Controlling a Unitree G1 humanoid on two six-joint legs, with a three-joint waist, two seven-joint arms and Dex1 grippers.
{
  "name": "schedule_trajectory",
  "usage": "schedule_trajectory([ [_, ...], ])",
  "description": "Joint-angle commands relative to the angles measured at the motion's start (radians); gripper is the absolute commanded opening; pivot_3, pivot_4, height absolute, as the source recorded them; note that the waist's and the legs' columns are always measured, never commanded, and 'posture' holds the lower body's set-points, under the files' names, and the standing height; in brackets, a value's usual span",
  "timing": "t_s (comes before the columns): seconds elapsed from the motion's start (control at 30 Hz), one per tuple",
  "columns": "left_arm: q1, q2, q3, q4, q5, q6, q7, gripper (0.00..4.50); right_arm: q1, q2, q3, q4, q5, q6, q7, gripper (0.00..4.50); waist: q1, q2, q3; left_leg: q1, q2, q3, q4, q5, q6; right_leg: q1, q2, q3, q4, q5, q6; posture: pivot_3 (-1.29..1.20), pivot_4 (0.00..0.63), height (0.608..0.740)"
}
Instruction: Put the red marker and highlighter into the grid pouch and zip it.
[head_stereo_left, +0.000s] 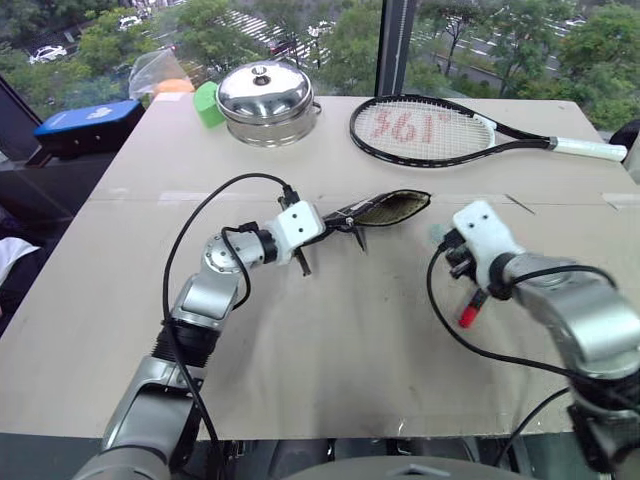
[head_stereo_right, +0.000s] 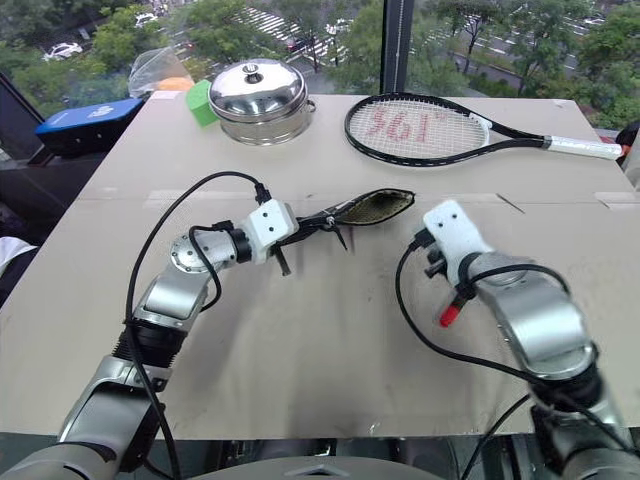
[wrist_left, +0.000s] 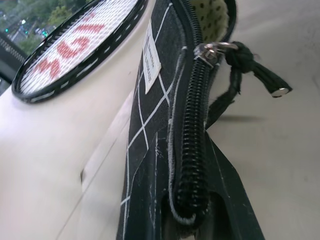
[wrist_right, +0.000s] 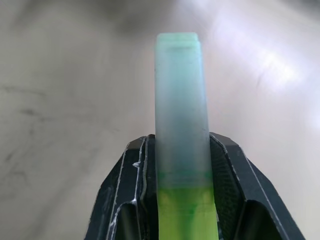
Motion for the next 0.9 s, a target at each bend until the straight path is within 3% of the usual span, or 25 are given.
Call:
schedule_trajectory([
  [0.03, -0.014, -0.003, -0.007, -0.028, -0.001, -0.029, -0.006, 0.0, -0.105, -0.135, 0.077, -0.044, 0.066, -0.072, 0.104, 0.82, -0.007, 0.0, 0.0, 0.0, 0.001, -0.001, 0.0, 0.0, 0.0, 0.0, 0.001, -0.001, 0.0, 0.0, 0.0, 0.0, 0.15, 0.74],
  [0.27, -0.001, -0.015, -0.032, -0.07, -0.018, -0.049, -0.038, 0.0, -0.332, -0.26, 0.415, 0.173, -0.075, -0.385, 0.207, 0.82, -0.017, 0.0, 0.0, 0.0, 0.001, 0.0, 0.001, 0.0, 0.0, 0.0, -0.001, 0.0, 0.0, 0.0, 0.0, 0.0, 0.15, 0.74],
  [0.4, 0.014, -0.021, -0.041, -0.106, -0.028, -0.06, -0.058, 0.0, -0.426, -0.197, 0.604, 0.376, -0.246, -0.615, 0.26, 0.82, -0.015, 0.0, 0.0, -0.001, 0.001, 0.002, 0.001, 0.0, 0.0, -0.001, -0.002, 0.001, 0.0, 0.0, 0.0, 0.0, 0.15, 0.74],
  [0.5, 0.031, -0.027, -0.045, -0.139, -0.031, -0.054, -0.064, 0.0, -0.465, -0.143, 0.671, 0.512, -0.352, -0.787, 0.294, 0.82, -0.014, 0.0, 0.0, -0.001, 0.001, 0.002, 0.001, 0.001, -0.001, -0.001, -0.002, 0.001, 0.0, 0.0, 0.0, 0.0, 0.15, 0.74],
  [0.53, 0.037, -0.029, -0.045, -0.149, -0.034, -0.047, -0.063, 0.0, -0.47, -0.125, 0.671, 0.556, -0.373, -0.834, 0.301, 1.32, -0.014, 0.0, 0.0, -0.001, 0.001, 0.002, 0.001, 0.001, -0.002, -0.001, -0.002, 0.001, 0.0, 0.0, 0.0, 0.0, 0.15, 0.74],
  [0.6, 0.049, -0.031, -0.043, -0.166, -0.037, -0.033, -0.06, 0.0, -0.466, -0.106, 0.656, 0.608, -0.405, -0.904, 0.321, 2.37, -0.013, 0.0, 0.0, -0.001, 0.0, 0.002, 0.001, 0.003, -0.005, -0.001, -0.001, 0.001, 0.0, 0.0, 0.0, 0.0, 0.15, 0.74],
  [0.63, 0.056, -0.03, -0.04, -0.17, -0.036, -0.026, -0.058, 0.0, -0.452, -0.107, 0.622, 0.602, -0.392, -0.921, 0.338, 2.69, -0.011, 0.0, 0.0, -0.001, 0.0, 0.002, 0.001, 0.003, -0.005, -0.001, -0.001, 0.001, 0.0, 0.0, 0.0, 0.0, 0.15, 0.74],
  [0.73, 0.074, -0.029, -0.031, -0.179, -0.035, 0.001, -0.048, 0.0, -0.378, -0.126, 0.466, 0.523, -0.302, -0.873, 0.395, 4.21, -0.007, 0.0, 0.0, -0.002, 0.001, 0.002, 0.001, 0.003, -0.005, 0.0, -0.002, 0.0, 0.0, 0.0, 0.0, 0.0, 0.15, 0.74],
  [0.77, 0.077, -0.029, -0.029, -0.184, -0.036, 0.009, -0.045, 0.0, -0.355, -0.129, 0.425, 0.5, -0.284, -0.841, 0.405, 4.46, -0.006, 0.0, 0.0, -0.002, 0.001, 0.002, 0.001, 0.003, -0.005, 0.0, -0.002, 0.0, 0.0, 0.0, 0.0, 0.0, 0.15, 0.74],
  [0.9, 0.067, -0.028, -0.021, -0.147, -0.027, 0.014, -0.026, 0.0, -0.168, -0.179, -0.048, 0.187, 0.014, -0.356, 0.526, 4.46, 0.015, 0.0, 0.0, -0.003, 0.002, 0.0, 0.002, 0.002, -0.004, 0.0, -0.002, -0.002, 0.0, 0.0, 0.0, 0.0, 0.15, 0.74],
])
